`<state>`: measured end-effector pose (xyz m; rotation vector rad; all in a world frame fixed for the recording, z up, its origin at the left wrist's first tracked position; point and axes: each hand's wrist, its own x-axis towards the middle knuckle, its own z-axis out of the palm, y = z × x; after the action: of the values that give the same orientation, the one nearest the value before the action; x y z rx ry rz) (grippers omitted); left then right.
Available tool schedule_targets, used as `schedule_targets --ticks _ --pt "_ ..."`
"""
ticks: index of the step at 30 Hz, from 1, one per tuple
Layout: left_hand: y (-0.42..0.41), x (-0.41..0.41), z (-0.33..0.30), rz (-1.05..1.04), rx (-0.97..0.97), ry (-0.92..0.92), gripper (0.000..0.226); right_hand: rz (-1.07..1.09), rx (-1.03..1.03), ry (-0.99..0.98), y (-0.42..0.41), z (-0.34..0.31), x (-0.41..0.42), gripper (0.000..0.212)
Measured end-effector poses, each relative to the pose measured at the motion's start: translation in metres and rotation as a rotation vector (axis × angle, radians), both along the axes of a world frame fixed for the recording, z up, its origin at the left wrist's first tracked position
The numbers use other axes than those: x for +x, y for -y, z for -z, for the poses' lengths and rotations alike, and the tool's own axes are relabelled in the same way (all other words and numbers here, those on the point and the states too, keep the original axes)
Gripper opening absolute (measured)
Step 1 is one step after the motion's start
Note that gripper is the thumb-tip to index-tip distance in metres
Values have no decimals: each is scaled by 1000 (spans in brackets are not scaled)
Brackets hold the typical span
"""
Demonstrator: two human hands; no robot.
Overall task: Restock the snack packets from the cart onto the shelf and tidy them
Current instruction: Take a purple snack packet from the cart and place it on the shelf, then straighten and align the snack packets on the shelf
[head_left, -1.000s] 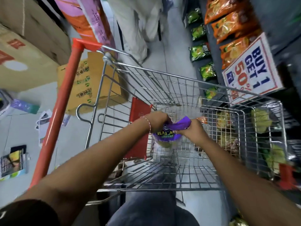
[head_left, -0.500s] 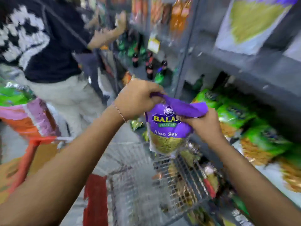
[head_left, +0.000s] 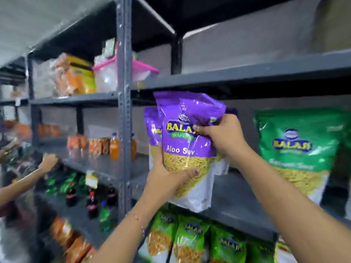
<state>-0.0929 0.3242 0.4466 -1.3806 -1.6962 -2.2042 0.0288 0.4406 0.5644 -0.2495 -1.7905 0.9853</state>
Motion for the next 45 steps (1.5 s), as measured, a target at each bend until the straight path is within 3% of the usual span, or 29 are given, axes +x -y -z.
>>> schedule_targets --ticks 9,15,17,21,22,25,29,32,34,38,40,45 --pt "-106 12 -5 -15 -53 -61 114 223 -162 49 -100 28 2 30" --pt "-146 -1 5 -5 -26 -38 104 284 -176 52 -112 36 -1 29" --pt "-152 0 9 -8 -39 8 110 244 -165 65 -106 41 10 30" --pt "-147 14 8 -67 -18 13 123 68 -179 10 -80 63 56 57" --pt "-142 19 9 -102 9 -11 123 44 -185 -17 -73 70 72 53" --pt "-135 62 14 -137 123 -50 106 108 -186 -123 -68 96 146 25" --pt "-133 153 22 85 279 -214 65 394 -194 -266 -87 126 252 13" --pt "-154 224 25 414 104 -177 44 583 -229 -367 -116 139 319 15" --pt "-175 258 23 565 -69 -45 43 661 -233 -288 -140 145 346 15" --pt "-218 306 16 638 -263 314 57 597 -329 -113 -172 155 373 39" --pt "-234 322 21 635 -291 419 52 524 -355 -41 -177 162 376 53" --pt "-247 326 39 696 -329 315 27 384 -305 114 -177 170 380 76"
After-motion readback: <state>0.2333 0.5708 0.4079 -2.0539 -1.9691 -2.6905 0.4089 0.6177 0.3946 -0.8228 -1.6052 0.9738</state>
